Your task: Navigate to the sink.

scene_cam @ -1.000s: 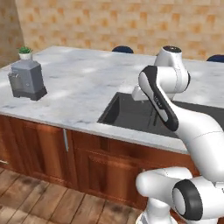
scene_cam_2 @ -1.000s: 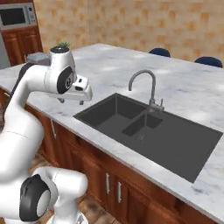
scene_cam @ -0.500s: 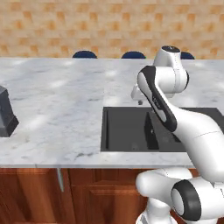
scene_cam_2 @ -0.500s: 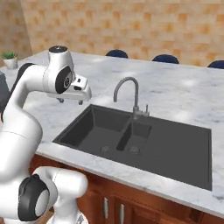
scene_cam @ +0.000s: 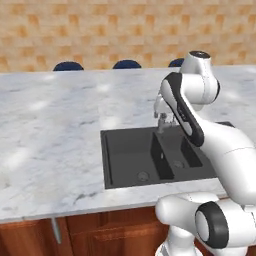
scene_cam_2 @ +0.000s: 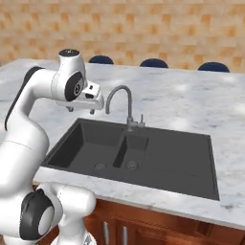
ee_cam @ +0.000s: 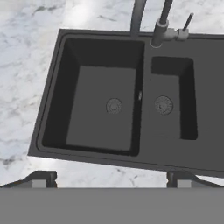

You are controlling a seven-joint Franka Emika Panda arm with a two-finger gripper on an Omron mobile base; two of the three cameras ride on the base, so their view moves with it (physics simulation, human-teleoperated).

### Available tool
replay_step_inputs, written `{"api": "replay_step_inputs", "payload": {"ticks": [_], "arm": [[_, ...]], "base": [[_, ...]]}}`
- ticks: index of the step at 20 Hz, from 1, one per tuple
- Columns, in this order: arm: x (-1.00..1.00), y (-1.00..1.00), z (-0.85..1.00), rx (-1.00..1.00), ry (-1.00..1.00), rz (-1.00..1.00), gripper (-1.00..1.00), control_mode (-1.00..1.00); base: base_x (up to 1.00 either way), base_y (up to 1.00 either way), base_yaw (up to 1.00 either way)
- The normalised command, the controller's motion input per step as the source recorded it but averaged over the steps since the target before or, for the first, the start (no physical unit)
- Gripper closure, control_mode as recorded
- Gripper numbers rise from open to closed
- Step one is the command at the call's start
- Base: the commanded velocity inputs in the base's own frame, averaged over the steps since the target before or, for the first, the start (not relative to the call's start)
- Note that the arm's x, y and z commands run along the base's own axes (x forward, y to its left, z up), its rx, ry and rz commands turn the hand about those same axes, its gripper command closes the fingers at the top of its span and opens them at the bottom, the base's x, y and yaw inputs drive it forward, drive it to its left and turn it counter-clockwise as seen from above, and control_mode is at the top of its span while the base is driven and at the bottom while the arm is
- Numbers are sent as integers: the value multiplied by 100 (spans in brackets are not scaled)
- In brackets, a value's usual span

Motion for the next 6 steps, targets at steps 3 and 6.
{"api": "replay_step_inputs", "payload": {"ticks": [3,6], "arm": [[0,0,0,0,0,0,-100,100],[0,0,0,0,0,0,-100,100]], "base": [[39,30,-30],[35,19,-25]]}}
